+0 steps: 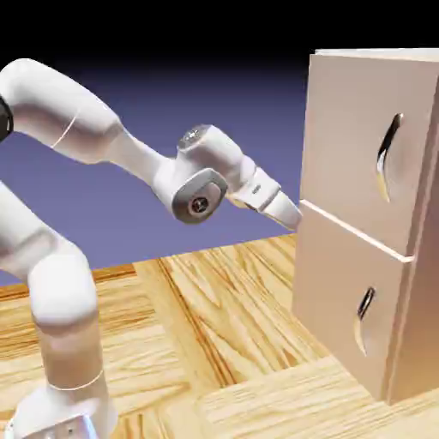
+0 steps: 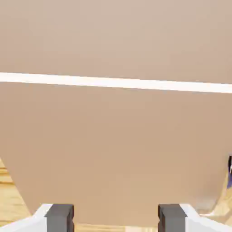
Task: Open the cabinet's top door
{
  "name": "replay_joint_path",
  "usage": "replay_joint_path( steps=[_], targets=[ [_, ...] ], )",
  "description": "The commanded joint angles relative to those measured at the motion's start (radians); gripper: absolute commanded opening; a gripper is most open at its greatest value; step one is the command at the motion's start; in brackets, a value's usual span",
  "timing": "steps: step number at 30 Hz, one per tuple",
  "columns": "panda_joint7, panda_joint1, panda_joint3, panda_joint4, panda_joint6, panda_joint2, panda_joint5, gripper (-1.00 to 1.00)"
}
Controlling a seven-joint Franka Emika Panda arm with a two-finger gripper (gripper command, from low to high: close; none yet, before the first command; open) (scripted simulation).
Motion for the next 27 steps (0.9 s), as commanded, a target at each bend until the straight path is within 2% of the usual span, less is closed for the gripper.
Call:
replay_joint_path(
  steps=[1, 27],
  targets=[
    [0.032, 0.015, -0.017, 0.009, 0.000, -0.006, -0.044, 0.00],
    [0.863, 0.393, -0.454, 0.251, -0.006, -0.150, -1.174, 0.00]
  ],
)
